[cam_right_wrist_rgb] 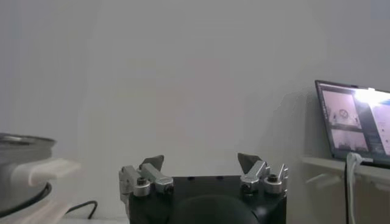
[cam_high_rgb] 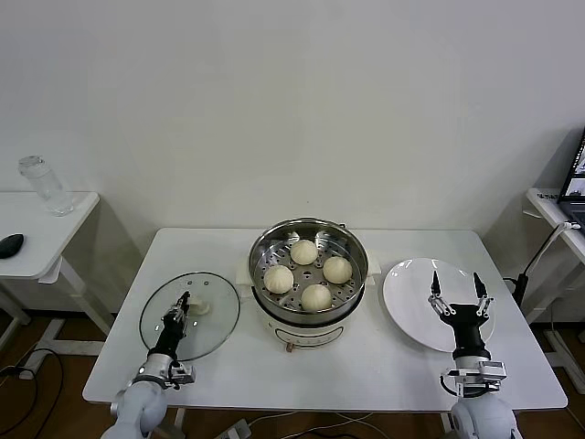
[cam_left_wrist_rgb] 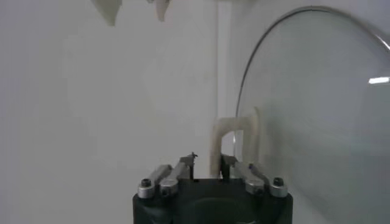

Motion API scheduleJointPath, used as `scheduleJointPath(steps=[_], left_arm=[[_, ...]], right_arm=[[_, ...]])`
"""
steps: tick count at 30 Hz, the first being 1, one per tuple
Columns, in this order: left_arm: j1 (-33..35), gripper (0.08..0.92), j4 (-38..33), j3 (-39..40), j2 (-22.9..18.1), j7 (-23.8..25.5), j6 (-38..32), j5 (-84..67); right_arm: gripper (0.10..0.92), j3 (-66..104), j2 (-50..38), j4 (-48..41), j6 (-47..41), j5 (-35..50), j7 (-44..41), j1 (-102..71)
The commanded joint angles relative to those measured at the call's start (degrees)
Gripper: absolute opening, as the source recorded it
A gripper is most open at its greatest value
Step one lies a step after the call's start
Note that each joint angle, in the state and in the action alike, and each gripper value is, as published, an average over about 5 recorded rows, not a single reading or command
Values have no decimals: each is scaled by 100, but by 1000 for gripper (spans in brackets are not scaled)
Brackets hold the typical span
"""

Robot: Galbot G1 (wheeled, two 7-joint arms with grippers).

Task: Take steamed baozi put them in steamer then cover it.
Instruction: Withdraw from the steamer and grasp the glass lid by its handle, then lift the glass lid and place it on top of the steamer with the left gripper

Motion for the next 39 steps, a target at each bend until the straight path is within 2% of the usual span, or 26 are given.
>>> scheduleJointPath(steps=[1, 11, 19, 23, 27, 30, 34, 39], left_arm=[[55, 202, -283, -125, 48, 83, 38, -735], [510, 195, -2148, -875, 453, 264, 364, -675], [521, 194, -3366, -888, 717, 685, 822, -384], [508, 194, -4250, -503, 744, 900, 1048, -308], [440, 194, -4873, 441, 685, 1113, 1371, -73], [213, 194, -4918, 1323, 489, 1243, 1696, 162], [-221, 194, -4430, 2389, 64, 1414, 2135, 406], [-849, 194, -3734, 3038, -448, 1777, 2583, 521]], right_arm=[[823, -43, -6, -15, 39, 42, -72, 13], [823, -164, 69, -107, 60, -66, -101, 131], [823, -159, 14, -203, -118, -188, -67, 263], [823, -178, -37, -185, -205, -184, -62, 279], [823, -170, -126, -200, -298, -186, -42, 280], [823, -138, -160, -215, -357, -189, -2, 274], [823, -107, -171, -254, -456, -196, 26, 257], [823, -95, -116, -386, -516, -240, 36, 300]])
